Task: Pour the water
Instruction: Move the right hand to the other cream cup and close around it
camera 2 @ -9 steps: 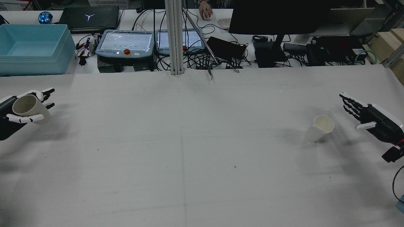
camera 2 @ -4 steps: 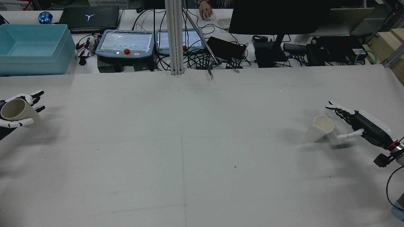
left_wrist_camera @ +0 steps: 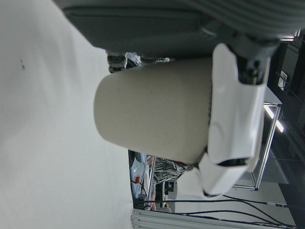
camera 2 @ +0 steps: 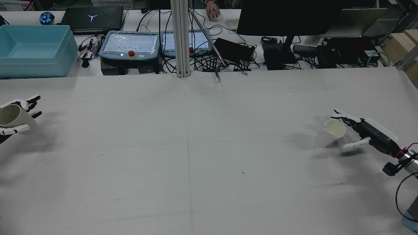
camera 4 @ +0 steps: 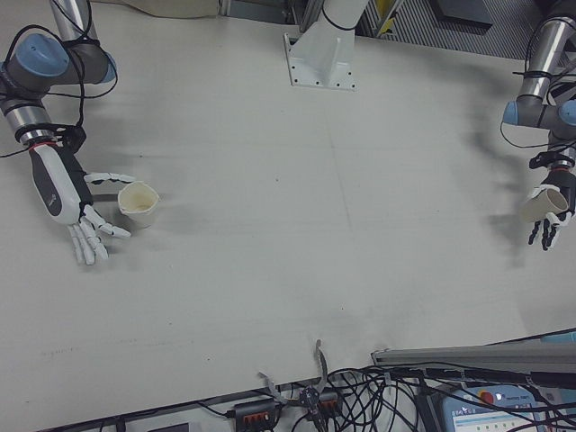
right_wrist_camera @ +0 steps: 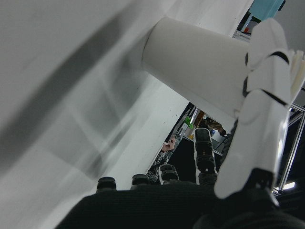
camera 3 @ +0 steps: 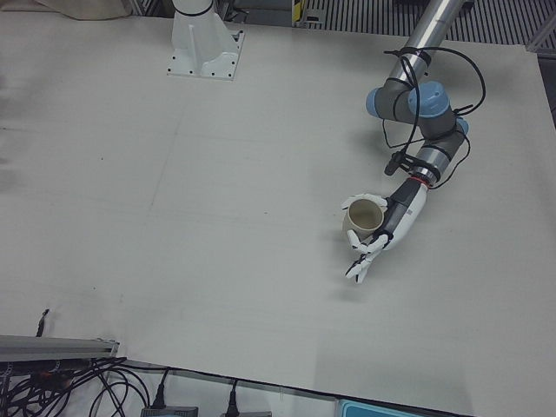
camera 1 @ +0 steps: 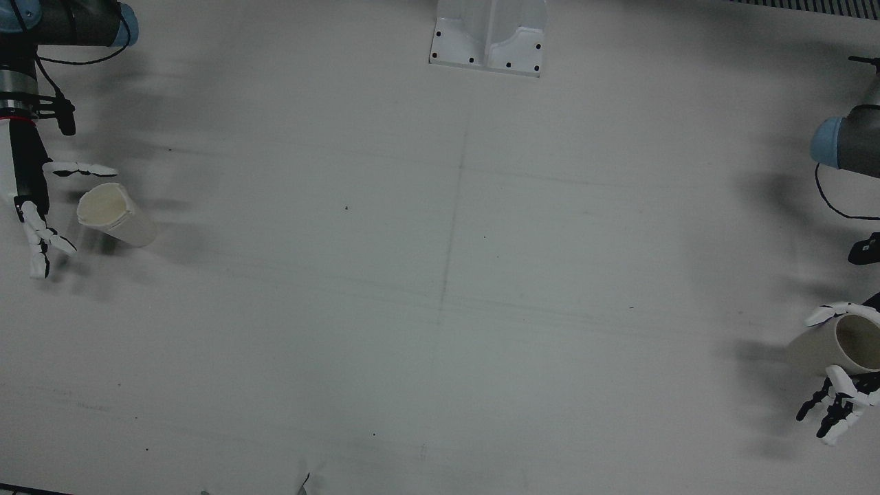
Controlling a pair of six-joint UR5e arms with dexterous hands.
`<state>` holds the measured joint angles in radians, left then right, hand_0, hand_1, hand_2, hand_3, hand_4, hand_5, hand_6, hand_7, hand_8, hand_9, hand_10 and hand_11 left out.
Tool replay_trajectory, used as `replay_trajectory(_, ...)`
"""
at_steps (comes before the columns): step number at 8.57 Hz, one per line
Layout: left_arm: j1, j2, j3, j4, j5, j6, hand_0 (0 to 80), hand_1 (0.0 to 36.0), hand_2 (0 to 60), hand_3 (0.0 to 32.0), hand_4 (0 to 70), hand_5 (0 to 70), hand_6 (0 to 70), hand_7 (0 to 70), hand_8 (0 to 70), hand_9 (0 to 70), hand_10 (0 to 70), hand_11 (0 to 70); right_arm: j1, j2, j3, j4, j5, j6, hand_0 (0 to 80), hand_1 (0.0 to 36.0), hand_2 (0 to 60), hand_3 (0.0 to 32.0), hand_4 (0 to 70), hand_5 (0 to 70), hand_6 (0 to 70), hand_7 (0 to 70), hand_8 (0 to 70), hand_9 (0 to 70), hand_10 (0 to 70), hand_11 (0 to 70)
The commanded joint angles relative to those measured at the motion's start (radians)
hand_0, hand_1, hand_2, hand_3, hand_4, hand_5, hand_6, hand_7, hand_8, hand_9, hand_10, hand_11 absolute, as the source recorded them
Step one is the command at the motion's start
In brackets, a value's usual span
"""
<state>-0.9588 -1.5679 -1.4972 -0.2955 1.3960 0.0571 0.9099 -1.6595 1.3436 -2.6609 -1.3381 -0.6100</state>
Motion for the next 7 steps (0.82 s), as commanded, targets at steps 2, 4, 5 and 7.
replay_trajectory(2,0.002,0.052,0.002,-0.054,-0.026,-0.006,63.1,36.0,60.0,0.0,34.3,70.0,7.0,11.2,1.1,0.8,4.3,9.2,-0.04,0.092,0.005,-0.077,0.005,-0.026,53.2,21.6,16.0,0.0,11.3,23.1,5.3,9.0,0.0,0.3,0.0,0.0)
replay_trajectory(4,0.0,0.058,0.017,-0.074,-0.026,-0.006,63.1,36.0,60.0,0.0,34.2,70.0,7.3,11.2,1.2,0.8,4.4,9.4,-0.074,0.118,0.047,-0.147,0.01,-0.037,54.3,22.9,17.4,0.0,12.7,26.3,6.1,10.6,0.2,0.7,0.0,0.0)
replay_trajectory(5,0.0,0.068,0.02,-0.08,-0.026,-0.006,63.0,36.0,60.0,0.0,33.6,70.0,7.2,11.2,1.1,0.8,4.4,9.3,-0.091,0.119,0.098,-0.198,0.039,-0.046,56.9,25.3,19.4,0.0,14.8,32.6,7.9,13.7,0.6,1.4,0.0,0.0)
replay_trajectory(7,0.002,0.078,0.022,-0.086,-0.026,-0.005,62.0,36.0,60.0,0.0,32.9,70.0,7.0,10.9,1.1,0.7,4.5,9.3,-0.097,0.119,0.182,-0.266,0.056,-0.048,79.7,35.9,34.3,0.0,22.0,49.2,23.0,33.4,15.7,22.5,9.5,17.2)
